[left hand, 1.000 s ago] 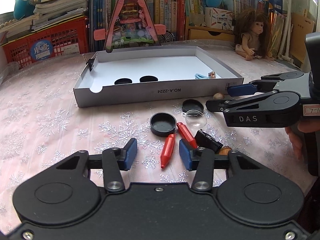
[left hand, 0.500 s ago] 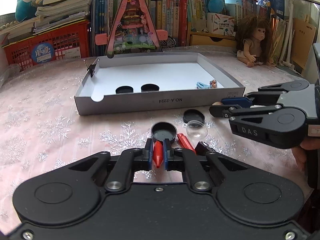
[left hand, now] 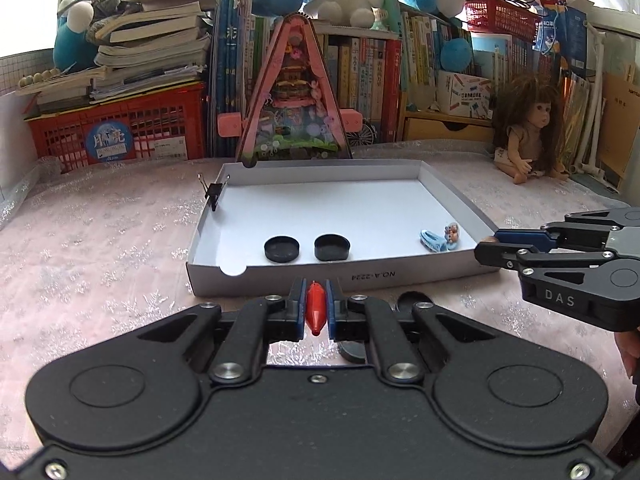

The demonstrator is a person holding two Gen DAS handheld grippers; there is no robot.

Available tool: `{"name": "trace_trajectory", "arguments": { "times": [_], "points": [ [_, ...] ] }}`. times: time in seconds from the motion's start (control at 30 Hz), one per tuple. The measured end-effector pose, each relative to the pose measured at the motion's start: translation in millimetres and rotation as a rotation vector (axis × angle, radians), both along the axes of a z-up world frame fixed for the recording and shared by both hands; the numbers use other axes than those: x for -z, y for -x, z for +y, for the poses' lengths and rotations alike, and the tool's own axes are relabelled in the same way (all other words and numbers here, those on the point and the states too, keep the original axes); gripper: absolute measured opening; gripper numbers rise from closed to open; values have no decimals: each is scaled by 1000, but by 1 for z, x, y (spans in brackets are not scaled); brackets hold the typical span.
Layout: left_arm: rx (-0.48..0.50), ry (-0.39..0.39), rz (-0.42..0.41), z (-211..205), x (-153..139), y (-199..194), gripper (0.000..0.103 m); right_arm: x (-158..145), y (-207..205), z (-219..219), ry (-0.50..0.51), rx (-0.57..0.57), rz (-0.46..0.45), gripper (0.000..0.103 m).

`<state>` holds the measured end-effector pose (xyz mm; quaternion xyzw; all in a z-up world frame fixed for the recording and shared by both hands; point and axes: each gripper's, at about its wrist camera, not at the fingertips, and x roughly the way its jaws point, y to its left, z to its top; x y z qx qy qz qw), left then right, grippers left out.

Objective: Organize rigid objects
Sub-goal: 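Grasp a red marker with the left tool while the right tool grasps a brown nut, then carry the marker into the tray and open the left tool while the right tool drops the nut there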

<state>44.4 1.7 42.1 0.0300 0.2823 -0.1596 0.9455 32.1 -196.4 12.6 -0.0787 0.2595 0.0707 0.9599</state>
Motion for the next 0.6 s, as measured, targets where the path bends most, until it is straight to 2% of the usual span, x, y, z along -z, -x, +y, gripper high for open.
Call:
{"name": "trace_trajectory", "arguments": {
  "times": [0.17,0.33,0.6],
  "points": [
    [-27,27,-7,3,-10,-23,9,-7,-8,-10,-16,21,1,27],
    [-58,49,11,5,-21,-68,9,-20,-32,-29,-103,61,35,27],
    [-166,87,136,14,-1,-142,9,-21,-82,-62,-306,125,151,27]
  ]
}}
